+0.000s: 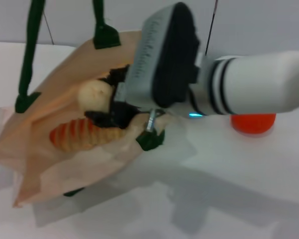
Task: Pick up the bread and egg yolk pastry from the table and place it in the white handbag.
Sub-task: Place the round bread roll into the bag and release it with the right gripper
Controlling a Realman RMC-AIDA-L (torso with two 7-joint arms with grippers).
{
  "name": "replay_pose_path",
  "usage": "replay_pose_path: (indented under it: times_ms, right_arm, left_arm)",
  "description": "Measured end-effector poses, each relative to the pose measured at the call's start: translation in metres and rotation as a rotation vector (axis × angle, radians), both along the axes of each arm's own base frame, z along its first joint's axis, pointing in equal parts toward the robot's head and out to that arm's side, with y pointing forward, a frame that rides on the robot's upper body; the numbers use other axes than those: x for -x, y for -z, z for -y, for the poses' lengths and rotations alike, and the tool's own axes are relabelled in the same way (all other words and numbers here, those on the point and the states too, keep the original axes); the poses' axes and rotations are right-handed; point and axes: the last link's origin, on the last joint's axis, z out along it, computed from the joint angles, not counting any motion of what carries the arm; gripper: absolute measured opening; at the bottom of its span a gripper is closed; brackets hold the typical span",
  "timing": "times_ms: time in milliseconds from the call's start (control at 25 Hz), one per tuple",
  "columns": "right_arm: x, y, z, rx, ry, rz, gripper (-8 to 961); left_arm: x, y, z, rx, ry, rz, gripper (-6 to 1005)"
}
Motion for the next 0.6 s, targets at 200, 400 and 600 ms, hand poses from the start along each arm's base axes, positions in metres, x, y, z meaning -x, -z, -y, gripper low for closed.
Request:
replay_pose_path:
  times_ms: [200, 400, 600]
  right_arm:
    - [0.001, 0.021, -0.018, -0.074, -0.018, 0.0, 671]
    - [-0.014, 0.025, -0.041, -0.142, 0.069, -0.009, 668]
    - [-0.025, 0.02, -0.054, -0.203, 0.114, -0.043, 688]
  left_arm:
    - [-0.009, 0.006, 0.0, 0.037, 0.046, 0.014, 128]
    - [-0.011, 0.008, 0.002, 0.051, 0.057, 0.03, 128]
    - [-0.006, 0.006, 0.005, 0.042, 0.045, 0.043, 128]
